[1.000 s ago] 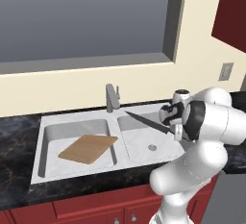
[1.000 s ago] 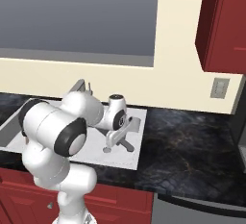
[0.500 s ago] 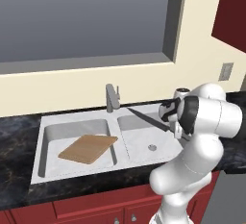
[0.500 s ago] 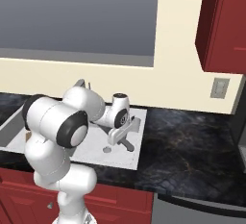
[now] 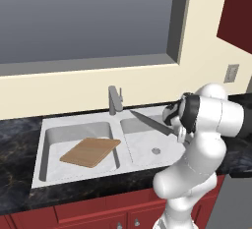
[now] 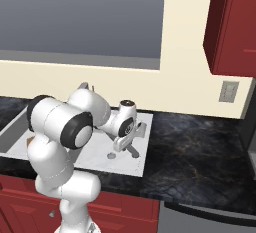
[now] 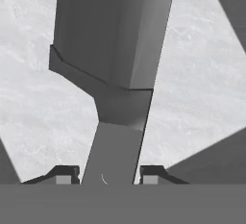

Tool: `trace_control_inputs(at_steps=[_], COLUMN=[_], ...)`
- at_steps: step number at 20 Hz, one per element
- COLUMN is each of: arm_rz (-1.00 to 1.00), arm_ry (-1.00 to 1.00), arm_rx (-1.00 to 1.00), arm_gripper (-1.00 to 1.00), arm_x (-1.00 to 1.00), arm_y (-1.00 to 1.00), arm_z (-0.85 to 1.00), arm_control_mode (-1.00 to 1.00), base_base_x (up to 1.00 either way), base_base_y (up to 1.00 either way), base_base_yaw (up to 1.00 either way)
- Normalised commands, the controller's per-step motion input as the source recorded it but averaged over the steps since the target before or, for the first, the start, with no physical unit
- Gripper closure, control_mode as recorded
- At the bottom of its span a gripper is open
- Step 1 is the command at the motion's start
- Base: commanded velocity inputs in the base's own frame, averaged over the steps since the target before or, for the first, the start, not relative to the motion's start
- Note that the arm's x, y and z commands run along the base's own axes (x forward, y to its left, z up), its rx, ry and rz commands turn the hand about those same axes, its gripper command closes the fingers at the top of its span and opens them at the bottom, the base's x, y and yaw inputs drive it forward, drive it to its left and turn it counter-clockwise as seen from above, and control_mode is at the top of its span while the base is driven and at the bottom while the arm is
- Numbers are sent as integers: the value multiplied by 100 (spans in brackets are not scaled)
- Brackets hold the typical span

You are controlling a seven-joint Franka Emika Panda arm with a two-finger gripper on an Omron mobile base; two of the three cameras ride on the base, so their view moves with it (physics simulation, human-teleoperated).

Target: Move the cutting board and knife to the sink. Then move spray from the cabinet to the counter.

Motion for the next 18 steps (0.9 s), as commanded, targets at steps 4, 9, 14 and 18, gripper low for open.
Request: trace_control_inputs(at_steps=[4, 9, 14, 18], arm_rz=[0, 0, 0, 0], arm_ry=[-4, 0, 0, 0], arm_rx=[3, 2, 2, 0], arm_gripper=[100, 100, 100, 100], arm_x=[8, 17, 25, 33], arm_y=[1, 1, 0, 0], arm_z=[-32, -45, -53, -38], arm_control_mode=[-100, -100, -100, -100], base_base_x=[0, 0, 0, 0], base_base_y=[0, 0, 0, 0], base_base_yaw=[0, 0, 0, 0])
